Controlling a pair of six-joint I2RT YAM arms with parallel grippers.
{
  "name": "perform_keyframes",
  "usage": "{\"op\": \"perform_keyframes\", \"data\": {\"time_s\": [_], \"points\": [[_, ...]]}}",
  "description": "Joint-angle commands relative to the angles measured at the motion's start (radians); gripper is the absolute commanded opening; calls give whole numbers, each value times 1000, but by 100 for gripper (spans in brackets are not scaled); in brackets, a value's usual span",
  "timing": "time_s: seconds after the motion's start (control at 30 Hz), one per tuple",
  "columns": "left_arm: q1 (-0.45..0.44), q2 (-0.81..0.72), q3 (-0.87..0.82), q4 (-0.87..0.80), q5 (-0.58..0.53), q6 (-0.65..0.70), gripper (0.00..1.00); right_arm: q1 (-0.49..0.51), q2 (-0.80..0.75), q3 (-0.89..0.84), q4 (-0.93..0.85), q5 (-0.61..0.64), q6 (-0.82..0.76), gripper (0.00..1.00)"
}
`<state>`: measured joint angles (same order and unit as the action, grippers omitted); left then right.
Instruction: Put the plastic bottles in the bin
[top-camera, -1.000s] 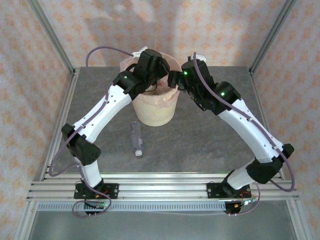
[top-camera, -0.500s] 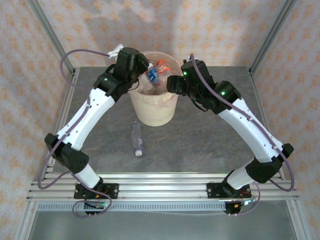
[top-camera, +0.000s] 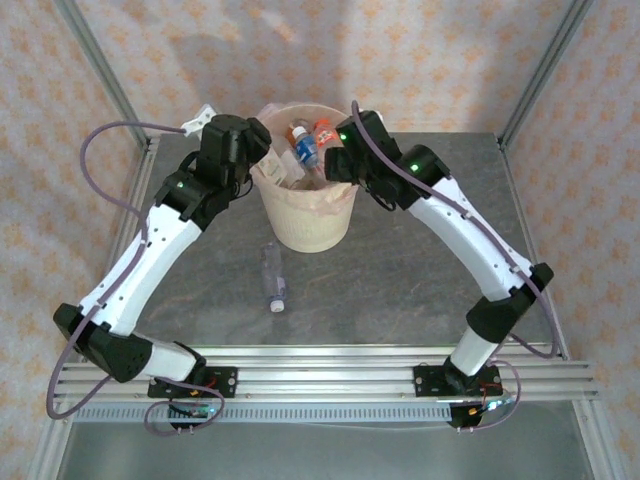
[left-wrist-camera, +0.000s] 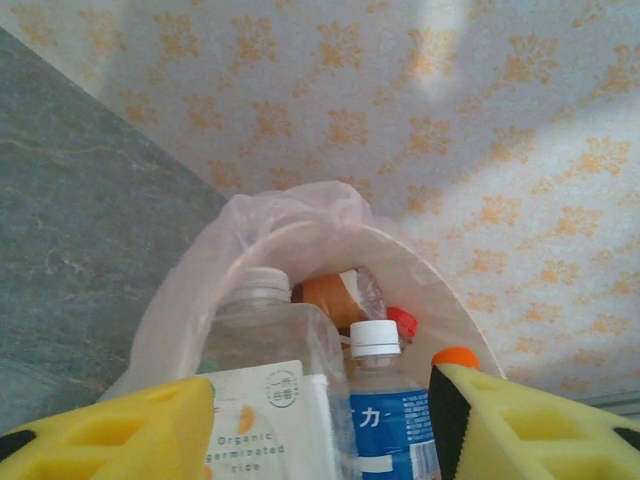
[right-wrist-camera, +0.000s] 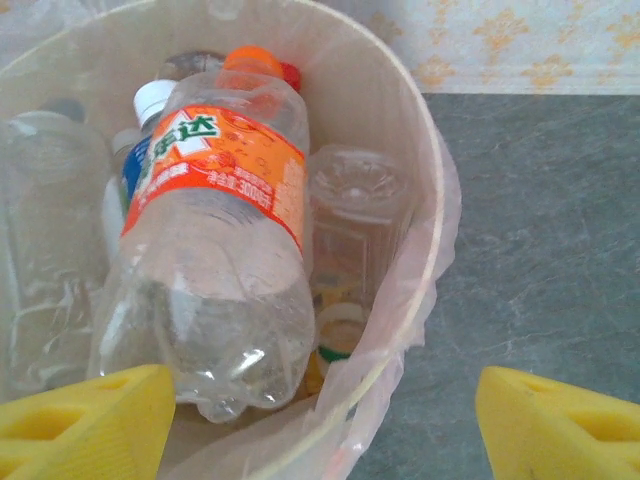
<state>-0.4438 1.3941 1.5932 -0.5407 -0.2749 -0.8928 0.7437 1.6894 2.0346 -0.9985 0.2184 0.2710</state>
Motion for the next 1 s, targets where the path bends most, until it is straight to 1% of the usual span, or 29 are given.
{"op": "perform_keyframes", "data": {"time_s": [0.0,0.1,0.47,0.73,0.97], "points": [[13,-42,-30,22,-52,-6,64,-9,30,81,-59,119,-31,80],[16,-63,-51,21,-62,-6,67,-32,52,113,-69,130,-29,79],[21,-102,-97,18,-92,-3,69,-111,94,156,-44,105,-25,79],[22,-106,-111,12,-98,-6,71,-115,195,292,-95,12,-46,78],[24,-117,-129,4,-113,0,77,-115,221,367,-107,-24,-70,79]]}}
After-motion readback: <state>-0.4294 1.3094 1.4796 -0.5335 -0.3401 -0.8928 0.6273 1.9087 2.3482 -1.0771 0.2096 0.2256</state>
